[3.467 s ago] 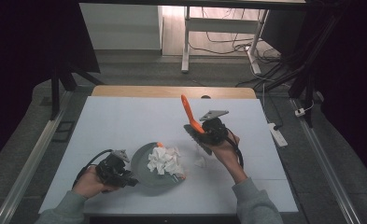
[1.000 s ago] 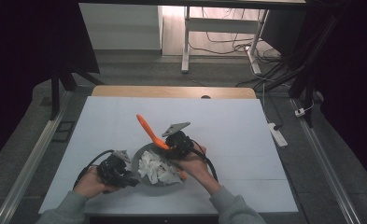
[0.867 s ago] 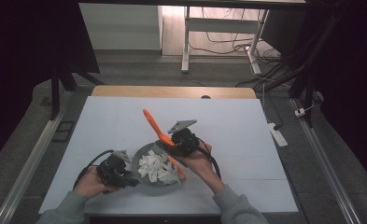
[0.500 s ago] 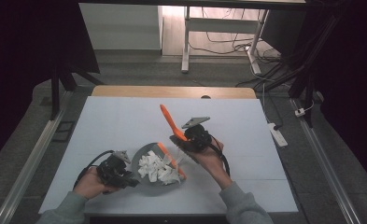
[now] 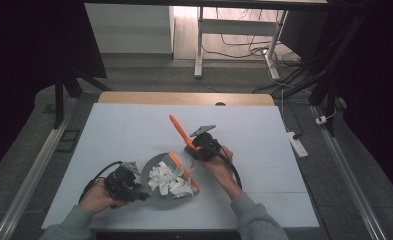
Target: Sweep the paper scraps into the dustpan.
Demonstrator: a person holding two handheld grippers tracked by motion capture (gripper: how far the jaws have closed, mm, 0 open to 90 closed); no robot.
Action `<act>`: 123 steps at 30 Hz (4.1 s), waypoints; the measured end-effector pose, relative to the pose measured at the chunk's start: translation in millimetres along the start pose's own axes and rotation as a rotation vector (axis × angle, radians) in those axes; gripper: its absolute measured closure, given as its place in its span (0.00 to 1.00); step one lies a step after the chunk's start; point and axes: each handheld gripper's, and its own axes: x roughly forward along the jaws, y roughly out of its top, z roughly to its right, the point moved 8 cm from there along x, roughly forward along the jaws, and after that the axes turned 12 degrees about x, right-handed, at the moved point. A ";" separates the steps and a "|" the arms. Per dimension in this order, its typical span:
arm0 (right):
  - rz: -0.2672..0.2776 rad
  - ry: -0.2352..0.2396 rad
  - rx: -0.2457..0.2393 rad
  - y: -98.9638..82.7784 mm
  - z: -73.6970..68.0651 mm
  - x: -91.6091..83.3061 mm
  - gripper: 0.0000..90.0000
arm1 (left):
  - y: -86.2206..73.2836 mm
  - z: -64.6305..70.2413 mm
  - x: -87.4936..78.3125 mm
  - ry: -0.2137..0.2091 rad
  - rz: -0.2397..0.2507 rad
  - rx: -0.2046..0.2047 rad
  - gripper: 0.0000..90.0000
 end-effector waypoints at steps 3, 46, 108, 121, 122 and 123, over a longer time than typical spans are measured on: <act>-0.006 0.029 -0.015 -2.1 -13.1 -0.4 0.78 | 0.2 0.2 -0.2 0.001 0.001 0.000 0.68; 0.066 0.094 0.061 -22.4 -10.3 -63.3 0.78 | -5.7 6.9 6.1 0.000 0.030 -0.053 0.68; 0.169 0.122 0.116 -15.7 -8.4 -76.7 0.78 | -5.7 5.3 8.8 0.008 0.111 -0.075 0.68; 0.187 0.133 0.122 -16.1 5.5 -87.8 0.78 | -5.2 -0.2 -4.5 0.054 0.188 -0.119 0.68; 0.187 0.134 0.121 -15.9 6.2 -88.6 0.78 | -4.8 -0.3 -6.2 0.055 0.198 -0.124 0.68; 0.187 0.137 0.120 -15.8 6.8 -89.3 0.78 | -4.4 -0.4 -8.0 0.057 0.208 -0.129 0.68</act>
